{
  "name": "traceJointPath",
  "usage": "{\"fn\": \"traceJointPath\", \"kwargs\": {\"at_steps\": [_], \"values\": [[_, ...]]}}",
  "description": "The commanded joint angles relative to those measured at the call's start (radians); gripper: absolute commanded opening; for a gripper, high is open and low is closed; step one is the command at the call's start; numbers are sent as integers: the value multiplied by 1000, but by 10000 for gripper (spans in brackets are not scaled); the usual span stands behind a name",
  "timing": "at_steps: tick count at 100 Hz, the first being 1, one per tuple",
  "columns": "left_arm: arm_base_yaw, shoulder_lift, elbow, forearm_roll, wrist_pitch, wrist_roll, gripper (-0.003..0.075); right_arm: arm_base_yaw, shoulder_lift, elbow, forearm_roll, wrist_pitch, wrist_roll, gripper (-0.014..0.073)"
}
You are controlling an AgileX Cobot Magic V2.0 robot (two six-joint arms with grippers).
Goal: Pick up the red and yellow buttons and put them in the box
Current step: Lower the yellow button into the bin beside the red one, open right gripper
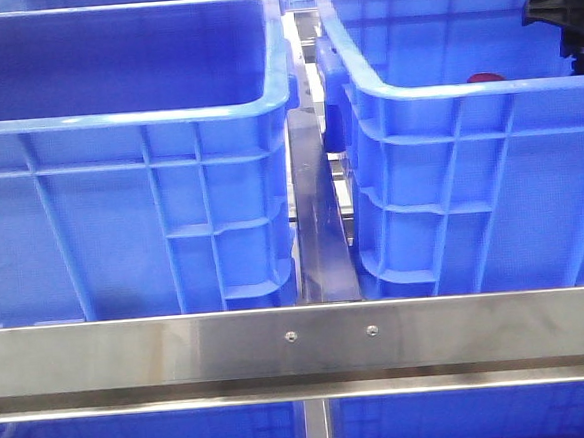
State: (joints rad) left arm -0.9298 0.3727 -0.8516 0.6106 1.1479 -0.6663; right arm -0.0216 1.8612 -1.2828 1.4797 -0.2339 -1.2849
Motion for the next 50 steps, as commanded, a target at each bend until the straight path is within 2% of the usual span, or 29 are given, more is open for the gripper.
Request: {"fn": "traceJointPath", "kwargs": {"at_steps": [1, 50], "values": [[-8, 10, -23, 38, -65, -2, -19, -6, -49, -37, -28, 6, 4, 236], [-8, 10, -23, 38, -65, -2, -19, -6, 42, -33, -30, 20, 4, 239]]}}
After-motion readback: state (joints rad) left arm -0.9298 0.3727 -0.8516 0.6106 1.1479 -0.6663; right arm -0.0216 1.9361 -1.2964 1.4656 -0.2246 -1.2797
